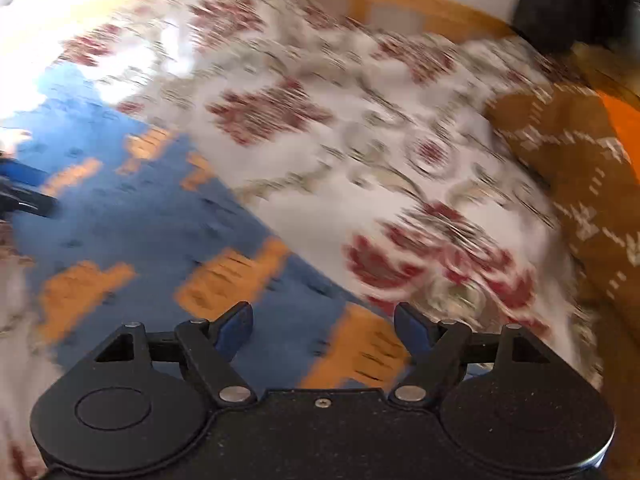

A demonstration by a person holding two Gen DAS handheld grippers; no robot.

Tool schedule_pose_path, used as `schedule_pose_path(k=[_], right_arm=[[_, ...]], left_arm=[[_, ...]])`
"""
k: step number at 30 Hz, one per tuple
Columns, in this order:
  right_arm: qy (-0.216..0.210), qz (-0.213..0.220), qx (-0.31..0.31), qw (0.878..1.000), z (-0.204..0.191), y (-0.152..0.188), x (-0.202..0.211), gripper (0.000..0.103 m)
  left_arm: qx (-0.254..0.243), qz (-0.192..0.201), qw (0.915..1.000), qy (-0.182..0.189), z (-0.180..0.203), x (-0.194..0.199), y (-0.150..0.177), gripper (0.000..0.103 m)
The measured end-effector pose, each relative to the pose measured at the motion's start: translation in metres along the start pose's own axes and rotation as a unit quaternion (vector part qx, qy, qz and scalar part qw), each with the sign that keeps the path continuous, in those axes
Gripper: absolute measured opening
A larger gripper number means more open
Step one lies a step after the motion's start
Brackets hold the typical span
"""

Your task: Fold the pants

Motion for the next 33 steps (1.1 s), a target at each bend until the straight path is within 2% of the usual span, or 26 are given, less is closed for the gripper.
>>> schedule_pose_path(k=[2,4,6,9,11,13,15,17,19,21,24,27,33], right_arm=[[0.008,0.005,-0.015,1.000,0.008,-0.005,0.006,0.082],[-0.002,0.024,-0.011,1.000,0.005,-0.023,0.010,0.086],[-0.039,0.034,-0.007,0.999,-0.007,-0.046,0.007,0.087],[-0.129,0.023,-0.017,0.991,-0.038,-0.086,-0.012,0.087],[-0.201,0.009,-0.027,0.979,-0.062,-0.115,-0.028,0.087],[-0.267,-0.021,-0.043,0.963,-0.082,-0.140,-0.042,0.087],[-0.309,-0.061,-0.064,0.947,-0.100,-0.158,-0.058,0.085],[-0.324,-0.083,-0.071,0.940,-0.114,-0.168,-0.071,0.080],[-0.334,-0.103,-0.060,0.935,-0.129,-0.173,-0.082,0.065],[-0.326,-0.109,-0.049,0.938,-0.139,-0.175,-0.089,0.034],[-0.302,-0.113,-0.030,0.946,-0.145,-0.170,-0.096,0.013],[-0.287,-0.104,-0.019,0.952,-0.143,-0.165,-0.098,0.000],[-0.273,-0.081,-0.015,0.959,-0.139,-0.167,-0.097,0.000]], left_arm=[[-0.023,0.001,0.9993,-0.030,-0.002,0.009,-0.006,0.087],[-0.054,0.036,0.9964,-0.054,-0.001,0.018,-0.021,0.091],[-0.074,0.080,0.9935,-0.031,0.007,0.021,-0.036,0.094],[-0.105,0.127,0.9855,0.039,0.021,0.010,-0.060,0.099],[-0.101,0.120,0.9864,0.050,0.019,-0.010,-0.069,0.099],[-0.069,0.079,0.9935,0.044,0.002,-0.029,-0.060,0.099],[-0.049,0.051,0.9972,0.025,-0.018,-0.039,-0.048,0.099],[-0.050,0.053,0.9970,0.025,-0.027,-0.036,-0.046,0.099],[-0.038,0.054,0.9972,0.036,-0.030,-0.032,-0.047,0.099],[-0.048,0.046,0.9972,0.033,-0.029,-0.034,-0.046,0.099],[-0.076,0.034,0.9965,0.009,-0.026,-0.036,-0.042,0.099],[-0.093,0.024,0.9953,-0.011,-0.025,-0.038,-0.039,0.098],[-0.099,0.014,0.9947,-0.024,-0.024,-0.040,-0.036,0.098]])
Point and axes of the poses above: each gripper's, at about its wrist camera, not at the fingertips, and x roughly against the way its jaws point, z to its right, y to its underside, the point moved 7 cm from there along -x, roughly the way its jaws point, and after that the axes turned 12 degrees about y, right-handed, at the moved point
